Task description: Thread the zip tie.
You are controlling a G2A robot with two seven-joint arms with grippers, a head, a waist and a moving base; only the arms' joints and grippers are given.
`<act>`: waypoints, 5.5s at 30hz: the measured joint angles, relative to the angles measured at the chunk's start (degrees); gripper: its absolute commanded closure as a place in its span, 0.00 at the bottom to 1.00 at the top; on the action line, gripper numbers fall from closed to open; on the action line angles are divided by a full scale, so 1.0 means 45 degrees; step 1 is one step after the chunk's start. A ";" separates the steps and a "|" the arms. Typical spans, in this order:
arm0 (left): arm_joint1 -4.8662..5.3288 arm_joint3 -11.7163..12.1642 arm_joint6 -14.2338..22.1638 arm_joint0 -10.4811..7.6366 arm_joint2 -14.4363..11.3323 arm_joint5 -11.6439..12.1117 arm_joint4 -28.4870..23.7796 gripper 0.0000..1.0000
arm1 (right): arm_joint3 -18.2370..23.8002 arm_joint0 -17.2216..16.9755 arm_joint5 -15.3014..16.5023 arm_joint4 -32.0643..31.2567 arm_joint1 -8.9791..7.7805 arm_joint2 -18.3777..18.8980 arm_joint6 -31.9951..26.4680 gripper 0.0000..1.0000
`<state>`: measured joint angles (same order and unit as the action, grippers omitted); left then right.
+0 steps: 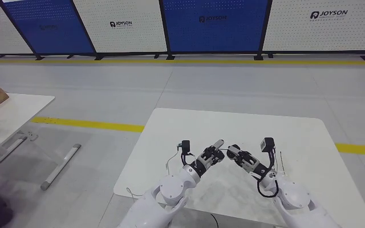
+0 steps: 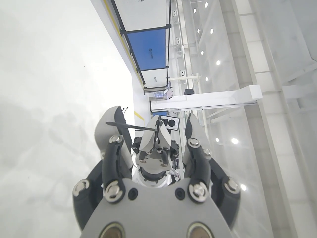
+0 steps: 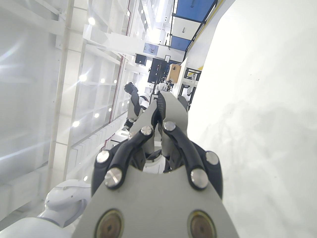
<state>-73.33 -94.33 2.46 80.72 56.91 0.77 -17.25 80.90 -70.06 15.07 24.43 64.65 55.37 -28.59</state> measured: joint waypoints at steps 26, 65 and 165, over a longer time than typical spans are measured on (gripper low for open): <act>-0.0073 0.0095 -0.0012 -0.0014 0.0008 0.0018 0.0370 1.00 | 0.0067 -0.0105 -0.0260 -0.0139 0.0117 0.0219 -0.0162 1.00; -0.0124 0.0153 0.0169 0.0130 0.0135 0.0250 0.0604 1.00 | 0.0067 -0.0105 -0.0261 -0.0139 0.0117 0.0219 -0.0163 1.00; 0.1036 -0.7329 0.4257 0.4924 0.4922 0.0575 0.0209 1.00 | 0.2483 -0.1796 -0.4140 -0.0727 -0.1189 0.5286 -0.8465 0.00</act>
<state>-68.67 -127.31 21.62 102.87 79.05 3.36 -16.32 92.07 -78.14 -3.56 21.16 59.30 79.16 -66.68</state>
